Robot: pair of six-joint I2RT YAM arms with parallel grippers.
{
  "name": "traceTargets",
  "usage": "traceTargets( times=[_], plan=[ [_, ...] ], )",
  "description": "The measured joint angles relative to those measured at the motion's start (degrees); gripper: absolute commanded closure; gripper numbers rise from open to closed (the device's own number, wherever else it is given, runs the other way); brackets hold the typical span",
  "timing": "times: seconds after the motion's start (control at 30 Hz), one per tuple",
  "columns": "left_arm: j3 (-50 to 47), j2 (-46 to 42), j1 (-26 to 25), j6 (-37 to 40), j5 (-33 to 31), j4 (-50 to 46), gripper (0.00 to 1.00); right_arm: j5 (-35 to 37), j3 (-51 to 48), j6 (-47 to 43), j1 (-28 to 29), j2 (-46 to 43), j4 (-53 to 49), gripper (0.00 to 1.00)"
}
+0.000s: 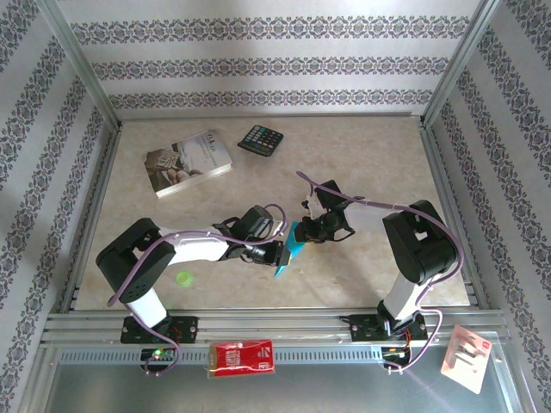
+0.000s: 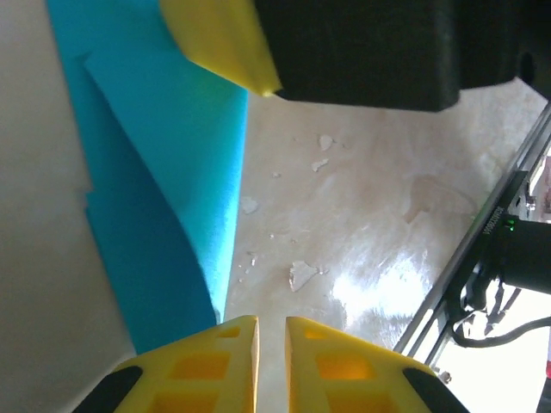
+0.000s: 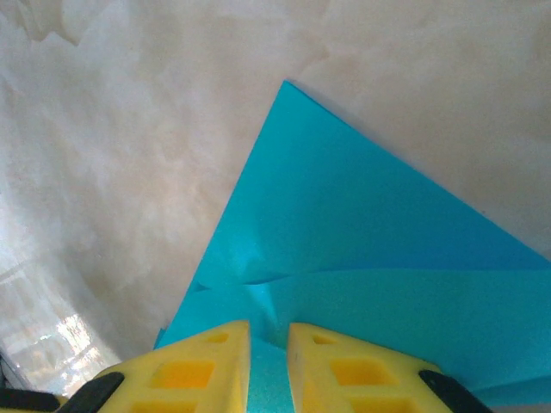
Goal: Fold a paper plane with a square sheet of paper (pick it up from the middle)
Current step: Fold the wing for the fifth time at the center of the table.
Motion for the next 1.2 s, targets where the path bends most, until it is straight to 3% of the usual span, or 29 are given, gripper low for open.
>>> traceTargets(
  times=[0.6,1.2],
  plan=[
    [-0.3,-0.7,-2.7,1.7,0.4,-3.0,0.8,-0.1,0.0,0.0,0.0,0.1,0.0,0.76],
    [0.1,0.1,-2.1,2.0,-1.7,-5.1,0.86,-0.2,0.0,0.0,0.0,0.1,0.0,0.76]
  ],
)
